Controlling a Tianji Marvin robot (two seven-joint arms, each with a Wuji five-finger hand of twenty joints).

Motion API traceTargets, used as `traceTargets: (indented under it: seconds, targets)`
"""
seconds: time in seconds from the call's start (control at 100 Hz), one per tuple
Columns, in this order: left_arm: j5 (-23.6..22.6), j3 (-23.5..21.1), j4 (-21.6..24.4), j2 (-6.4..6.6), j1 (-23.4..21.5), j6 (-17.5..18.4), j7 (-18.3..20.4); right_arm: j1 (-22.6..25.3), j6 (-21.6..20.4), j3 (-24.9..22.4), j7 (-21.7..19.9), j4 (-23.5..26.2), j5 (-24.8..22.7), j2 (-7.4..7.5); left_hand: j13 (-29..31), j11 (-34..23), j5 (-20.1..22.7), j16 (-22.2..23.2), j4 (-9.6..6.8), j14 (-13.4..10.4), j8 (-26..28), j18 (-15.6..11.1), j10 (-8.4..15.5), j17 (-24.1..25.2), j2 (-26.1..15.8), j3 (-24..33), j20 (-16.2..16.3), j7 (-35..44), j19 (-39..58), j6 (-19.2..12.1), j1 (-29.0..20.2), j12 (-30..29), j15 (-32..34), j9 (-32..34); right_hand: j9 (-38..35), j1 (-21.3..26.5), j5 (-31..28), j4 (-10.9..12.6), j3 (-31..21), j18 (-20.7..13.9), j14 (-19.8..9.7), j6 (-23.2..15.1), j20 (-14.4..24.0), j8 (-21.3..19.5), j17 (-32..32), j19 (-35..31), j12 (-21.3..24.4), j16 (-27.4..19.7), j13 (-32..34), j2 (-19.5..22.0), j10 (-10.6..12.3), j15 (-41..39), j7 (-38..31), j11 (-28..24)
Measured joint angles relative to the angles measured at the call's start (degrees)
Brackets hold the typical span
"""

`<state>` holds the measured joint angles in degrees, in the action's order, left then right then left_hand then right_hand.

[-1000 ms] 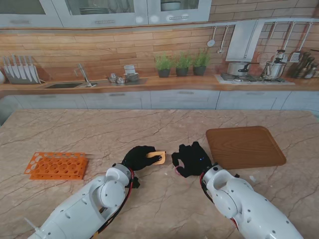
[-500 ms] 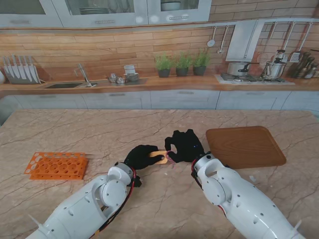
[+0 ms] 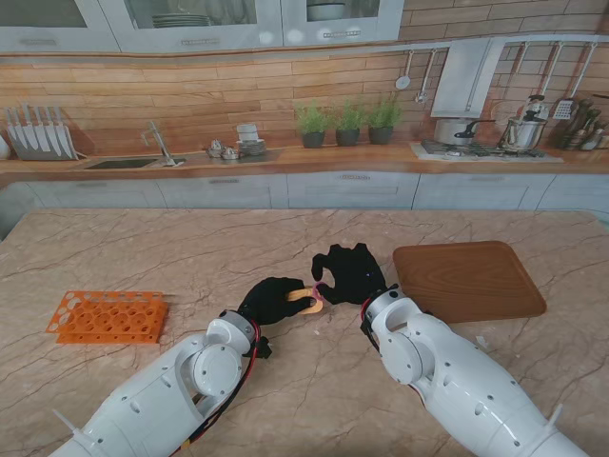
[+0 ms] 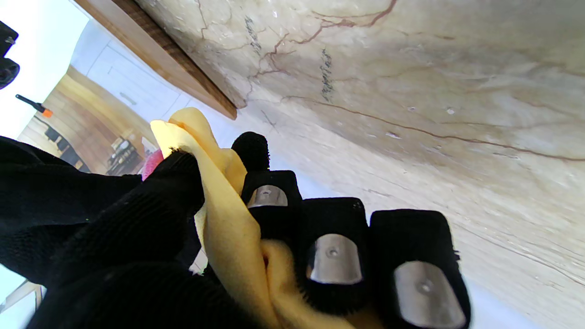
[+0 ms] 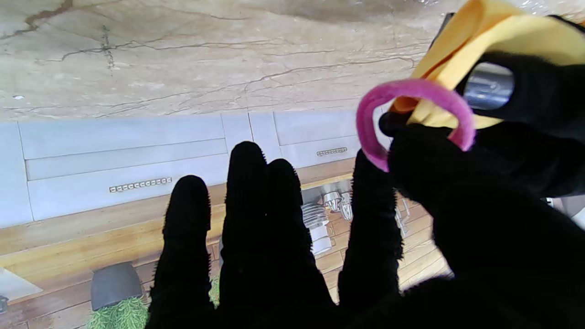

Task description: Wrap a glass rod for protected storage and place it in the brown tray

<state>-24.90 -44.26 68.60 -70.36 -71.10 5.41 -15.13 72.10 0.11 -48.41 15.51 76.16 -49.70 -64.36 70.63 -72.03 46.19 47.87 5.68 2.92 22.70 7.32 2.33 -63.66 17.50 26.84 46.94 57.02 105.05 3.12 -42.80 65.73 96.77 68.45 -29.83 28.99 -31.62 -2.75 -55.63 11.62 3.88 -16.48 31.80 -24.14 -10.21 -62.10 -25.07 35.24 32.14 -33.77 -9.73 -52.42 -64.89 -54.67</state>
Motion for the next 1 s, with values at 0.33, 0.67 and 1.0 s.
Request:
traceTargets:
  seconds: [0.33,0.67,1.0]
  targets:
    - [-0.5,0.0,-0.1,0.13,0.0,1.3,0.1,-0.2,0.7,0.1,-0.2,-0.2,0.9,-0.22,0.0,0.0,-1.5,0.0,0.51,0.0,-1.1,0.0,-0.1,0.0,5.7,4.6,-1.4,0.0,0.0,0.9,3.1,0.0,0.0,-0.5,0.0,-0.1,1.9,0.0,0.1,-0.2,0.0,1.3,0.0,1.2,0.0,0.0,-0.5,0.0,0.0,0.6,0.0,0.0,0.5,0.0]
    - [-1.3,0.2,-0.5,0.2,0.0,2.0,-1.0,-0.2,0.8,0.2,-1.3,-0.2,1.4,-0.22,0.0,0.0,-1.6,0.0,0.29,0.0,6.0,-0.1,-0.2,0.0,4.1,-4.3,-2.6,-2.9,0.0,1.7,13.1,0.0,0.0,-1.0,-2.2,-0.8,1.9,0.2,0.0,-0.2,0.0,1.3,0.0,1.5,0.0,-0.1,-0.5,0.0,1.9,1.9,0.4,-0.2,0.5,0.0]
    - [-0.4,0.1,-0.3,-0.15,-0.4,1.0,-1.7,0.0,0.7,0.1,-2.5,0.3,2.0,-0.16,0.0,0.0,0.1,0.1,-1.85,2.2,6.0,2.8,-1.2,0.5,-7.9,-25.5,-6.3,-3.0,0.0,1.7,10.9,0.0,-1.4,-0.5,-9.8,-0.8,1.8,0.9,-1.6,1.1,0.2,1.3,0.0,2.2,-0.7,-0.1,-0.2,-0.6,9.8,1.4,1.5,2.2,1.3,2.1]
